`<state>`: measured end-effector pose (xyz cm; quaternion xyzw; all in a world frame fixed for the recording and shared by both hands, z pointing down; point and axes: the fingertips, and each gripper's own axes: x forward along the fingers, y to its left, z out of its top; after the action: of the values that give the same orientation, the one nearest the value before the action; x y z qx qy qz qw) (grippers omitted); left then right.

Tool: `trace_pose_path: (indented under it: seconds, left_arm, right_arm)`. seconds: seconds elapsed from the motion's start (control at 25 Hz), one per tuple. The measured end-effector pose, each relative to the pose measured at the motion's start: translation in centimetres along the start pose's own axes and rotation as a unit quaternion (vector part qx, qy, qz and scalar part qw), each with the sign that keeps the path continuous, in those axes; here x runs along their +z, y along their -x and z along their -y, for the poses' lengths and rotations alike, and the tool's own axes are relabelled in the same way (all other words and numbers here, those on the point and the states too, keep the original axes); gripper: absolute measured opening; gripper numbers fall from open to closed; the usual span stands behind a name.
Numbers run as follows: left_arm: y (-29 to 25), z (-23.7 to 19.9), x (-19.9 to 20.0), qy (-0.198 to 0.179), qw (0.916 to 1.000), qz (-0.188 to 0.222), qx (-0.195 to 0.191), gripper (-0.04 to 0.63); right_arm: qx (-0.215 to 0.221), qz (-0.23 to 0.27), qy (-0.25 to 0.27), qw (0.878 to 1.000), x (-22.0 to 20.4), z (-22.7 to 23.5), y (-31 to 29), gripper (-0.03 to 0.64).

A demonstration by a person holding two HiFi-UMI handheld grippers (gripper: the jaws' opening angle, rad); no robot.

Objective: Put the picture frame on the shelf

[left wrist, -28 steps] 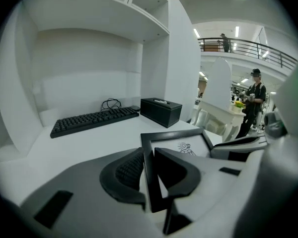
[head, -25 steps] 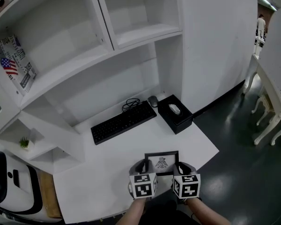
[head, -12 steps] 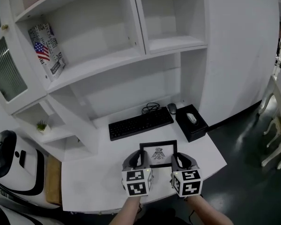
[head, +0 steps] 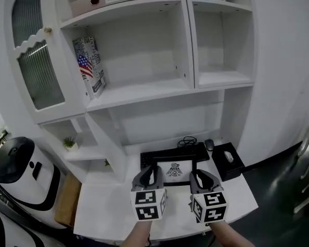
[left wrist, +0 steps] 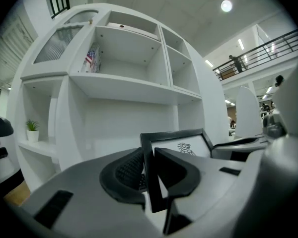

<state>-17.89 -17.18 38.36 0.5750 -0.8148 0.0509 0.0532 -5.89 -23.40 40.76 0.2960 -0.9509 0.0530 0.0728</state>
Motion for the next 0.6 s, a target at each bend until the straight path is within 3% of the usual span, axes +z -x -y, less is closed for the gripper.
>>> trace_pose_path:
  seconds: [0.6]
  left_arm:
    - [1.3, -5.8, 13.3, -0.021, 0.9931, 0.111, 0.031, 0.067]
  right_arm:
    - [0.034, 0.109, 0.059, 0.992, 13.9, -4.2, -3.0, 0.072]
